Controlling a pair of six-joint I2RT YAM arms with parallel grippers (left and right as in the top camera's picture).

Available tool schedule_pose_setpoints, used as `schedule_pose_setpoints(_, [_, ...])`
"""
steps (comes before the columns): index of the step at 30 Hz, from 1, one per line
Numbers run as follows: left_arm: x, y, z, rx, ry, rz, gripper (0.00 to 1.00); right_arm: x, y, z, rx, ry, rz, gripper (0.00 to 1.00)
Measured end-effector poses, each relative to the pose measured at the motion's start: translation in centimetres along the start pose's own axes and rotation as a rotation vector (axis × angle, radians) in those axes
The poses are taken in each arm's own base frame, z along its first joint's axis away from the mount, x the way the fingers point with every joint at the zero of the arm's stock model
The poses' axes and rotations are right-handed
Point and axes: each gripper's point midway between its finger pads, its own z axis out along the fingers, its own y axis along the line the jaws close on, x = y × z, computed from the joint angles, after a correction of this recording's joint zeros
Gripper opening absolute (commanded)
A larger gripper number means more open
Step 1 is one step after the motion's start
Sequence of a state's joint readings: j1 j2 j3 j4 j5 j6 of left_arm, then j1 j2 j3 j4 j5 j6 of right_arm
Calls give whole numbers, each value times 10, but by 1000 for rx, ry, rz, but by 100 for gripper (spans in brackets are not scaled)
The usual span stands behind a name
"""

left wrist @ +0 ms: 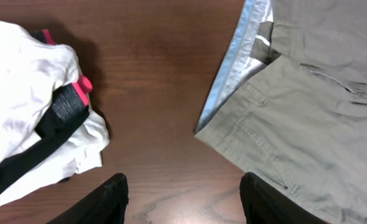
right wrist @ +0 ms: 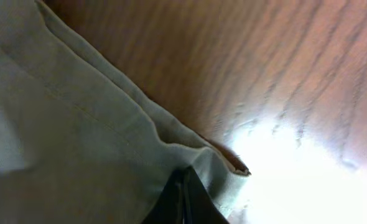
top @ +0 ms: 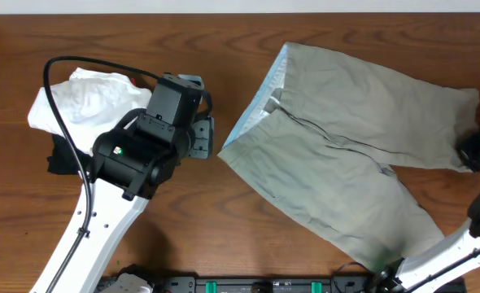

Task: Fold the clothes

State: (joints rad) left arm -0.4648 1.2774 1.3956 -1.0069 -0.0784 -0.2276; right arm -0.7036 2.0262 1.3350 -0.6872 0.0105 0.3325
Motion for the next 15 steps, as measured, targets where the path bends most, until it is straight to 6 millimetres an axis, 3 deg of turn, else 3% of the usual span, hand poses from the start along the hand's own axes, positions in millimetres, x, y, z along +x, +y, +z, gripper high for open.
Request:
schedule_pose_setpoints(5, [3, -8, 11, 34, 37, 36, 60, -4, 26, -9, -177, 25, -41, 18])
schedule_pose_setpoints(10, [18, -33, 41, 139, 169, 78, 59, -3, 60, -25, -376, 46, -75, 18])
schedule_pose_setpoints(15, [33, -56, 74, 205, 278, 103, 59, 1, 74, -59, -474, 45, -91, 21])
